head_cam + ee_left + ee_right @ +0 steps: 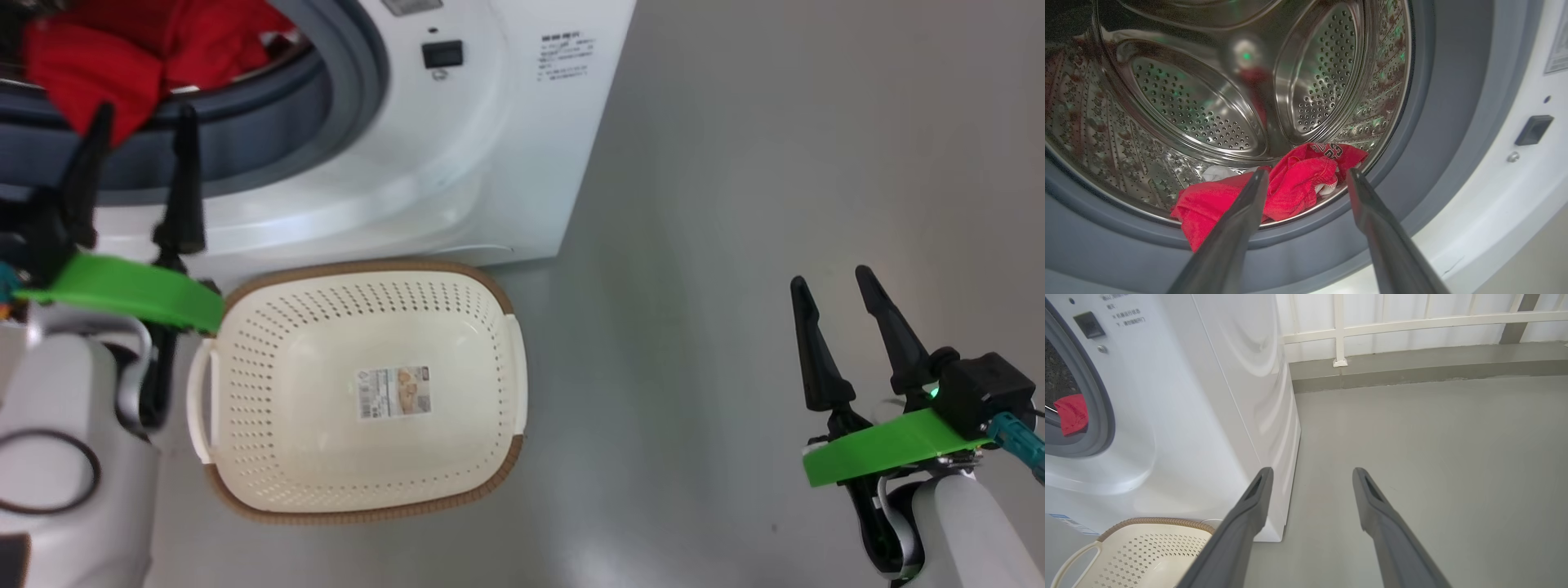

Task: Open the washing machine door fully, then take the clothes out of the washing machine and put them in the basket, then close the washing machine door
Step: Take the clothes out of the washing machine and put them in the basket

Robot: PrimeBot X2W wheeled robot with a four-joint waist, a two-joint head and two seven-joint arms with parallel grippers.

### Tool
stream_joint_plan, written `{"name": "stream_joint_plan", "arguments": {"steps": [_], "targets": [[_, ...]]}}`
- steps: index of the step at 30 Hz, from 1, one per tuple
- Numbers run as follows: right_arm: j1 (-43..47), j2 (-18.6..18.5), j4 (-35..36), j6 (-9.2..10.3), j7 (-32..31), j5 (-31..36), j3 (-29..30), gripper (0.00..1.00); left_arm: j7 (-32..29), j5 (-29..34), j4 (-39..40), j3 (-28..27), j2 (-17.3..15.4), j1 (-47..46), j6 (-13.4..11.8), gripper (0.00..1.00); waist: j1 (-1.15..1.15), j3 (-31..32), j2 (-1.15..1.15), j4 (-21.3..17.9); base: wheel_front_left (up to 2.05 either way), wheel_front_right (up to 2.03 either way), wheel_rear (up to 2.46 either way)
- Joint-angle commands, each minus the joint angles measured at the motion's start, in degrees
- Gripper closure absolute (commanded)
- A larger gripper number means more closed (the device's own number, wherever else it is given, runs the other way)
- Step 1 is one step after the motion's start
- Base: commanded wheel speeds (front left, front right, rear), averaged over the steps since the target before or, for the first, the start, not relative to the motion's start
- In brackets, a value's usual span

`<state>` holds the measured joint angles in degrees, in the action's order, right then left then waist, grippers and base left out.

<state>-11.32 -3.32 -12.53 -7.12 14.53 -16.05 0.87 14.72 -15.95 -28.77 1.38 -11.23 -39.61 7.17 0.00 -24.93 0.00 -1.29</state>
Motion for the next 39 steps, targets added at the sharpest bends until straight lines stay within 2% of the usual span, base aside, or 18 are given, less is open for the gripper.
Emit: {"name": "stream_joint_plan", "arguments": {"steps": [1, 7, 17, 31, 39], "targets": [[-1.1, 0.0, 1.7, -0.36, 0.5, 0.4, -1.5, 0.00, 0.3, 0.2, -0.6, -2.1, -3.1, -2.9, 0.3, 0.00, 0.00, -4.0, 0.00, -2.7, 0.00, 0.00, 0.00], [-2.5, 0.3, 1.9, -0.36, 0.5, 0.4, -2.0, 0.00, 0.3, 0.1, -7.0, -1.7, -5.8, -10.9, 0.3, 0.00, 0.00, -7.1, 0.00, -4.4, 0.00, 0.00, 0.00], [-3.9, 0.4, 2.4, -0.36, 0.5, 0.2, -3.3, 0.00, 0.3, -0.2, -13.3, 0.6, -9.7, -19.3, 0.3, 0.00, 0.00, -11.3, 0.00, -6.6, 0.00, 0.00, 0.00], [-4.3, 0.4, 2.7, -0.36, 0.5, -0.8, -5.6, 0.00, 0.3, -1.5, -19.3, 3.7, -14.6, -24.9, 0.3, 0.00, 0.00, -13.8, 0.00, -9.7, 0.00, 0.00, 0.00], [-4.0, 0.4, 2.8, -0.36, 0.5, -0.8, -5.9, 0.00, 0.3, -4.2, -26.2, 5.7, -15.8, -27.2, 0.3, 0.00, 0.00, -14.0, 0.00, -10.6, 0.00, 0.00, 0.00]]}}
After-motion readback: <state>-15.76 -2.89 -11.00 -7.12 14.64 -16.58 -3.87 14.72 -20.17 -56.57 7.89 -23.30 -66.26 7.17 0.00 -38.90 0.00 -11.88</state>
